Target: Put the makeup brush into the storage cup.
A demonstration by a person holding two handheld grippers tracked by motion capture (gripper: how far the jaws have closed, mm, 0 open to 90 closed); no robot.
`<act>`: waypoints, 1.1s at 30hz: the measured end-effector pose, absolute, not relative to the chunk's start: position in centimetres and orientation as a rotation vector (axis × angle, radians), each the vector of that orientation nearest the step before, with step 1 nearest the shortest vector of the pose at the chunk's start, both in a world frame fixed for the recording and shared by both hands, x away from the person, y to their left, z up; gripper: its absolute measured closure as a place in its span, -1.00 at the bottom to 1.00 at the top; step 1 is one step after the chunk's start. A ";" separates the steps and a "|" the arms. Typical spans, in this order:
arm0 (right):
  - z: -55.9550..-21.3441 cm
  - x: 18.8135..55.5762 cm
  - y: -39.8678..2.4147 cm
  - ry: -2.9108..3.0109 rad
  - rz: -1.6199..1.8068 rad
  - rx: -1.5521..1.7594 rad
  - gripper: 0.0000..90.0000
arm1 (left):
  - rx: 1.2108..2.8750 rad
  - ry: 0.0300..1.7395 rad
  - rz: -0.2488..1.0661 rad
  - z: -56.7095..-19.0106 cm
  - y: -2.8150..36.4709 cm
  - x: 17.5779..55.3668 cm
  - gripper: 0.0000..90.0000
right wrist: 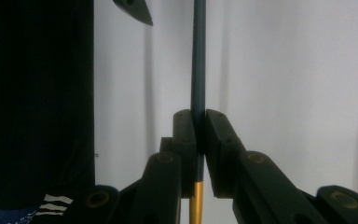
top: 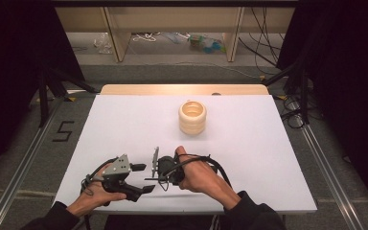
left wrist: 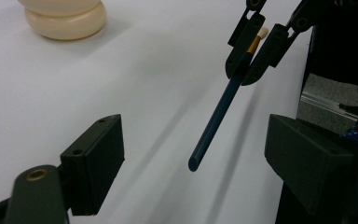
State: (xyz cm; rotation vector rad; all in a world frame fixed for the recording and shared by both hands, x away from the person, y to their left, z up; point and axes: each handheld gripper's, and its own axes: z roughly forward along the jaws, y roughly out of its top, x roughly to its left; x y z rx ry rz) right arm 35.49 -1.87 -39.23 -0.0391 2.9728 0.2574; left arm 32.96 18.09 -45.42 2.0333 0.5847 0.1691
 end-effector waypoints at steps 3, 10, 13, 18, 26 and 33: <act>-39.3 35.3 -1.7 2.976 0.247 -0.047 0.85 | 2.051 0.569 0.152 -45.5 18.0 33.0 -0.52; -39.5 35.1 -1.4 2.975 0.252 -0.078 0.85 | 2.064 0.561 0.132 -45.6 17.8 32.8 -0.38; -39.4 34.9 -1.3 2.982 0.237 -0.057 0.85 | 2.068 0.558 0.119 -45.6 17.8 32.9 -0.25; -39.6 34.9 -1.0 2.980 0.268 -0.111 0.85 | 2.081 0.547 0.088 -45.6 17.7 32.7 -0.09; -39.7 34.5 -0.8 3.003 0.240 -0.109 0.85 | 2.107 0.528 0.030 -45.6 17.4 32.6 0.13; -40.1 34.3 -0.6 3.011 0.281 -0.125 0.85 | 2.089 0.534 -0.005 -45.7 17.3 32.7 0.25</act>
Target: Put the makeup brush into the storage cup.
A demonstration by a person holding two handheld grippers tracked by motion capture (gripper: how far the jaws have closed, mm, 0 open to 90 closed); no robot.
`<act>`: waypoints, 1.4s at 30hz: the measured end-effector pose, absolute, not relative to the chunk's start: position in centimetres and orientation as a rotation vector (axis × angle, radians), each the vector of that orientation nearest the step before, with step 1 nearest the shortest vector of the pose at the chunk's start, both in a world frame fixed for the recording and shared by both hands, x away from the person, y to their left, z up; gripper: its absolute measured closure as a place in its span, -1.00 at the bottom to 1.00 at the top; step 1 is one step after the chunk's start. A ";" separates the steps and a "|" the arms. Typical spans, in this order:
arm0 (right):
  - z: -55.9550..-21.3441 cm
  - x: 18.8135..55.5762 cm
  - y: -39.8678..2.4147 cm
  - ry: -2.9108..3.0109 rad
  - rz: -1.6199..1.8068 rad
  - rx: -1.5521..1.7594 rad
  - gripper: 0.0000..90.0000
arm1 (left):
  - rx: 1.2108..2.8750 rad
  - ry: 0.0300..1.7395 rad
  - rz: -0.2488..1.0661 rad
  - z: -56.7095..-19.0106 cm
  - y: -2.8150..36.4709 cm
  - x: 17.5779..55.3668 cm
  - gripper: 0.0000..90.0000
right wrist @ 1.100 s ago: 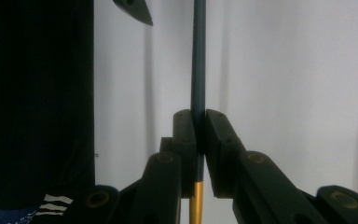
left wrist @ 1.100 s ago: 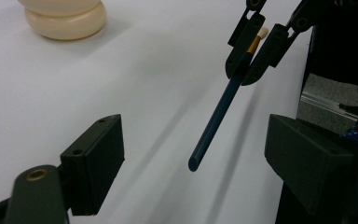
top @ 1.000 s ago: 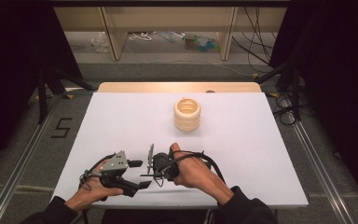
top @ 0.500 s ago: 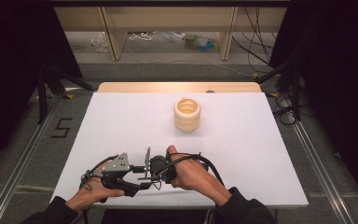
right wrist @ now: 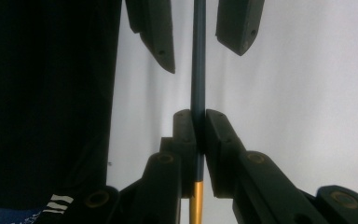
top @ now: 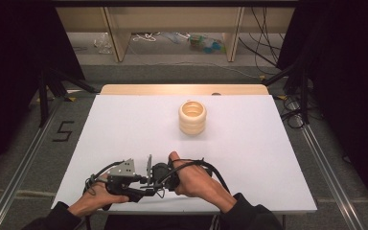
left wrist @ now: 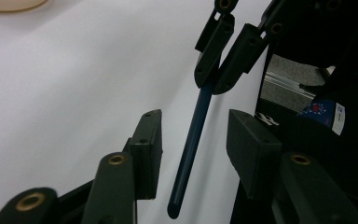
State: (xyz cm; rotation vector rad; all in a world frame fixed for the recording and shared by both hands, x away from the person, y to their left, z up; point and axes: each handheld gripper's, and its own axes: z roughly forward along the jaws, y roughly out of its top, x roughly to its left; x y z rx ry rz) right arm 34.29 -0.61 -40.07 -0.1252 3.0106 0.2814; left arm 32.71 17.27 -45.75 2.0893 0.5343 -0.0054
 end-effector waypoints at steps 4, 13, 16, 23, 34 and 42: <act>-40.1 34.2 -0.5 3.013 0.279 -0.129 0.85 | 2.084 0.545 -0.038 -45.7 17.4 32.8 0.30; -40.2 34.0 -0.4 3.016 0.289 -0.147 0.85 | 2.083 0.543 -0.069 -45.7 17.2 32.7 0.43; -40.2 34.0 -0.4 3.011 0.296 -0.172 0.85 | 2.118 0.524 -0.034 -45.7 17.3 32.8 0.46; -40.2 33.7 -0.3 3.018 0.292 -0.161 0.85 | 2.102 0.528 -0.096 -45.8 17.1 32.6 0.52; -39.8 33.5 -0.2 3.004 0.254 -0.183 0.85 | 2.119 0.523 -0.101 -45.8 17.2 32.7 0.61; -39.9 33.5 -0.1 3.007 0.256 -0.208 0.85 | 2.114 0.522 -0.124 -45.9 17.0 32.6 0.65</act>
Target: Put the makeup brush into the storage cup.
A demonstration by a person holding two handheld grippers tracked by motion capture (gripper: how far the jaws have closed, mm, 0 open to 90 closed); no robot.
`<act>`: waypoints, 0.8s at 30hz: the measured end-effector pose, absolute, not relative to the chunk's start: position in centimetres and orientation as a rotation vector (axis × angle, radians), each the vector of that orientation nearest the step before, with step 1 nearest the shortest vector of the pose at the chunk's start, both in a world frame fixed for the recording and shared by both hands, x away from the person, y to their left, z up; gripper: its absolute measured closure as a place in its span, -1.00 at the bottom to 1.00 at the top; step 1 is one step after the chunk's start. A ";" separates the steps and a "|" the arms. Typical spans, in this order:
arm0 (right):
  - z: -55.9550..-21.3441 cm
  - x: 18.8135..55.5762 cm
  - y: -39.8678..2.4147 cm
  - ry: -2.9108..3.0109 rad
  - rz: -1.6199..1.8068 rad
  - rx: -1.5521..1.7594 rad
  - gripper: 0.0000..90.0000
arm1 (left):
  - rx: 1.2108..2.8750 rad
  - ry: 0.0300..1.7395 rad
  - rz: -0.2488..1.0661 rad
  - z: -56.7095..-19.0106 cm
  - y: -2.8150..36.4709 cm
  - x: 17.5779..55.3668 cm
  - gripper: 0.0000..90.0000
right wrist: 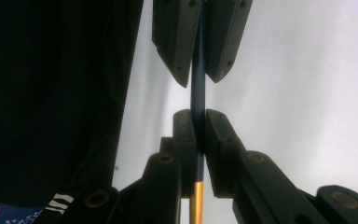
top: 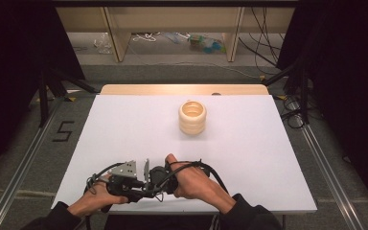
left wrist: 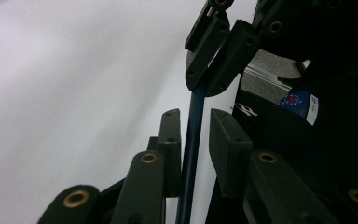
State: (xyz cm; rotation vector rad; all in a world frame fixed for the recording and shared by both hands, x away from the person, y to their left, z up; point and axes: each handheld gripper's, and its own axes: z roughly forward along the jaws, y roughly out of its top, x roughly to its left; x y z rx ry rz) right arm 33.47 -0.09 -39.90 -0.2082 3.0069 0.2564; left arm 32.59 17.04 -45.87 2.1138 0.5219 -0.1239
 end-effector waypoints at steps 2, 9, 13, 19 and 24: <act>-39.9 33.5 -0.1 3.007 0.256 -0.227 0.85 | 2.122 0.521 -0.123 -45.9 17.1 32.6 0.66; -40.0 33.4 0.0 3.008 0.262 -0.232 0.85 | 2.128 0.513 -0.125 -45.9 17.0 32.6 0.70; -40.0 33.2 0.0 3.024 0.259 -0.200 0.85 | 2.146 0.500 -0.114 -45.9 17.1 32.6 0.72; -40.0 33.5 0.0 3.008 0.262 -0.277 0.85 | 2.146 0.496 -0.117 -45.9 17.1 32.6 0.77; -40.0 33.4 0.0 3.008 0.260 -0.295 0.85 | 2.133 0.495 -0.137 -45.9 17.0 32.5 0.79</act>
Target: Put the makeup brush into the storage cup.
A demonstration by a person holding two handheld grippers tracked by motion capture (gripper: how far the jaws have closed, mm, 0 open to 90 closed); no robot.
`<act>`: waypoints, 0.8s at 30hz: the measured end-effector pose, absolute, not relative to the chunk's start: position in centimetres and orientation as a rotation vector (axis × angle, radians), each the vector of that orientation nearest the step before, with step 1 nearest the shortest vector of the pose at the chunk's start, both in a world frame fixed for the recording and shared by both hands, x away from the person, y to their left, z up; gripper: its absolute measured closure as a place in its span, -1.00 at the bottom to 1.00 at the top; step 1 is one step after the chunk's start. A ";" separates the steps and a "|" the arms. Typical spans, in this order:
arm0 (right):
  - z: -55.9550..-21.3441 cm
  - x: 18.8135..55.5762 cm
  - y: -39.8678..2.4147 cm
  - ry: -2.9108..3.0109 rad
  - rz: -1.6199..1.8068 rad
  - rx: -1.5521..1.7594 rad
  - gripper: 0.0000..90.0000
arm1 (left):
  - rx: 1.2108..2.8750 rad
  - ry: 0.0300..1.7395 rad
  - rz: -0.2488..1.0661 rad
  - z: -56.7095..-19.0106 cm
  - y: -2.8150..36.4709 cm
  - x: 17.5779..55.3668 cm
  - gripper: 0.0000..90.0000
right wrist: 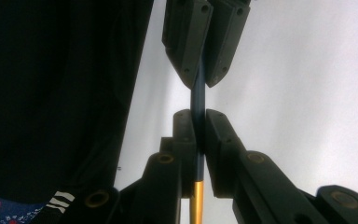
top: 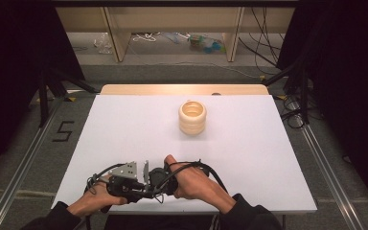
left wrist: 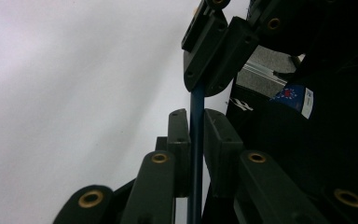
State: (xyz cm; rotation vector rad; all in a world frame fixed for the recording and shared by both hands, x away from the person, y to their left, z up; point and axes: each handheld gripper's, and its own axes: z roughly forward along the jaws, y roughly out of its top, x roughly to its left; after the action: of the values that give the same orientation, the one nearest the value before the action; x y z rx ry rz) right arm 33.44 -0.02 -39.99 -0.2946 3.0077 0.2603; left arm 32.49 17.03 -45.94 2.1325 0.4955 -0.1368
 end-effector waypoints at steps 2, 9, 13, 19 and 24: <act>-40.0 33.3 0.0 3.009 0.258 -0.284 0.85 | 2.132 0.495 -0.139 -45.9 17.0 32.5 0.80; -40.0 33.5 0.0 2.995 0.250 -0.344 0.85 | 2.154 0.456 -0.123 -45.9 17.1 32.6 0.83; -40.1 33.4 0.0 3.003 0.256 -0.325 0.85 | 2.159 0.463 -0.119 -45.9 17.1 32.5 0.85; -40.3 33.6 -0.2 3.023 0.317 -0.331 0.84 | 2.147 0.447 -0.126 -45.9 17.1 32.4 0.86; -39.8 33.6 -0.4 3.009 0.289 -0.259 0.58 | 2.142 0.441 -0.115 -45.8 17.1 32.4 0.86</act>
State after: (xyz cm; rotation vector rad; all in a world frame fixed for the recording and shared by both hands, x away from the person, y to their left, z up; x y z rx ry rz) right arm 33.56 -0.39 -39.82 -0.2592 3.0086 0.2886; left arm 32.40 17.14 -45.76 2.1416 0.4414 -0.1151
